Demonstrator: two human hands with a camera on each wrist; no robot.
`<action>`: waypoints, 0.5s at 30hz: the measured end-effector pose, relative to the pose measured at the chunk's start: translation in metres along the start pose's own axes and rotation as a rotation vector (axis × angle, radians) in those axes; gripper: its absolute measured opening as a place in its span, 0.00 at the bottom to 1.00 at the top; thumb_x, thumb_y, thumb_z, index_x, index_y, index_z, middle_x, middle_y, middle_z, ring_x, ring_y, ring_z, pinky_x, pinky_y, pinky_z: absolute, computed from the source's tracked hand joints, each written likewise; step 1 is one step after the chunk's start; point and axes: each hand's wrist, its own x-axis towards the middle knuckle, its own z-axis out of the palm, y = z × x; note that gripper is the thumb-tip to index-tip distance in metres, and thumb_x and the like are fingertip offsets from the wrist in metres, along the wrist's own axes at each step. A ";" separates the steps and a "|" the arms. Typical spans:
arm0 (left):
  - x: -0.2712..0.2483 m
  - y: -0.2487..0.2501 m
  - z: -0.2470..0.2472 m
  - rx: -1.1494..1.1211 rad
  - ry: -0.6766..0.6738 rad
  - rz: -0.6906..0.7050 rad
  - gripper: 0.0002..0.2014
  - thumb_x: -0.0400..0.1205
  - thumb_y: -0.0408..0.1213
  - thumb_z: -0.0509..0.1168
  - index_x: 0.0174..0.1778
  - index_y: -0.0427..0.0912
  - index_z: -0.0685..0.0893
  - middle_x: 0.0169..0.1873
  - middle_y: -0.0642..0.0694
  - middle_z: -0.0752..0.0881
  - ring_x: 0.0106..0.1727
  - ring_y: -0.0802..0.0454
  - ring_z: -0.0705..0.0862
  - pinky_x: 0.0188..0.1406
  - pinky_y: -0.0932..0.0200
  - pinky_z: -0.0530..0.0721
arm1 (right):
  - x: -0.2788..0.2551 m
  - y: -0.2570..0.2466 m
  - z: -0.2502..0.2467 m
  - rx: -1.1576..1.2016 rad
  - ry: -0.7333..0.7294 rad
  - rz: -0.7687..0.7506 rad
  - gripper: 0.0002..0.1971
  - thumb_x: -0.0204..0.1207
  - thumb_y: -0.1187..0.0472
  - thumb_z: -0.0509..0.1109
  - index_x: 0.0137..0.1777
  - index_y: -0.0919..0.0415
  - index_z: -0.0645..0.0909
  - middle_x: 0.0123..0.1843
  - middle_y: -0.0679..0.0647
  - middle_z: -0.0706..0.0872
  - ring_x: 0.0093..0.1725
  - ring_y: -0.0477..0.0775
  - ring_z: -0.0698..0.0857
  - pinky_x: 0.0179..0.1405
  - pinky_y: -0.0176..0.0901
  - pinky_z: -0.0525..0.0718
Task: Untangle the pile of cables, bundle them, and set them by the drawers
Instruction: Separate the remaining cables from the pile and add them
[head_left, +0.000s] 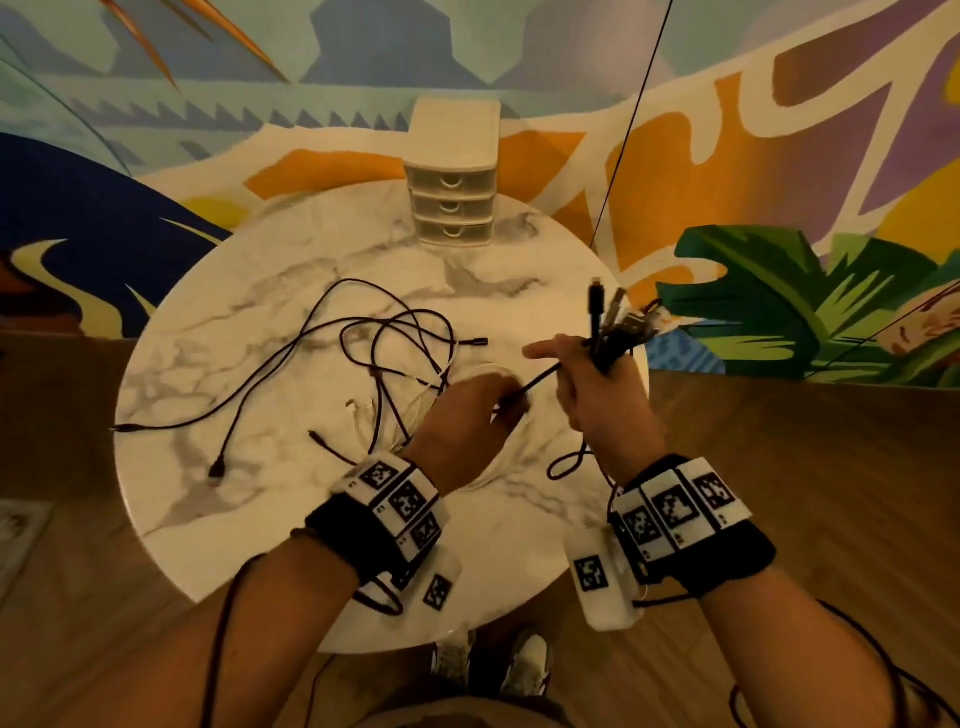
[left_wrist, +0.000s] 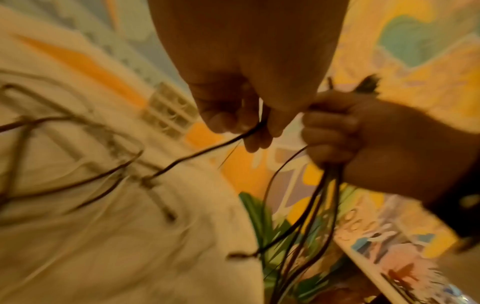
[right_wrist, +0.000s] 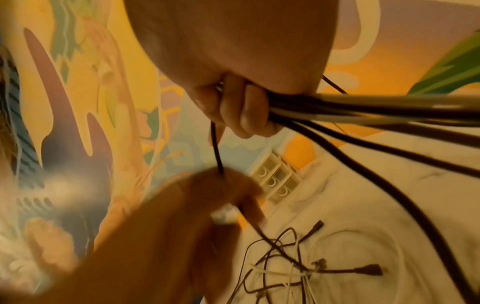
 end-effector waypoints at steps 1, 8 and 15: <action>-0.008 -0.015 0.010 -0.006 -0.054 -0.095 0.08 0.84 0.38 0.62 0.50 0.40 0.85 0.43 0.46 0.86 0.43 0.47 0.83 0.41 0.65 0.73 | 0.000 0.001 -0.004 0.031 0.027 -0.007 0.17 0.84 0.55 0.59 0.43 0.59 0.88 0.19 0.49 0.65 0.19 0.45 0.63 0.21 0.37 0.62; 0.013 -0.072 -0.021 -0.207 0.083 -0.515 0.11 0.85 0.35 0.58 0.38 0.42 0.80 0.27 0.44 0.85 0.23 0.56 0.81 0.26 0.59 0.80 | 0.001 -0.012 -0.033 0.212 0.211 -0.091 0.21 0.86 0.52 0.57 0.37 0.60 0.84 0.18 0.50 0.65 0.17 0.46 0.62 0.16 0.36 0.59; 0.028 -0.071 -0.022 -0.012 0.105 -0.327 0.11 0.84 0.39 0.60 0.46 0.36 0.83 0.41 0.33 0.85 0.43 0.36 0.85 0.43 0.45 0.85 | 0.012 -0.020 -0.058 0.275 0.334 -0.160 0.22 0.85 0.48 0.57 0.40 0.58 0.86 0.17 0.50 0.67 0.18 0.50 0.61 0.19 0.41 0.57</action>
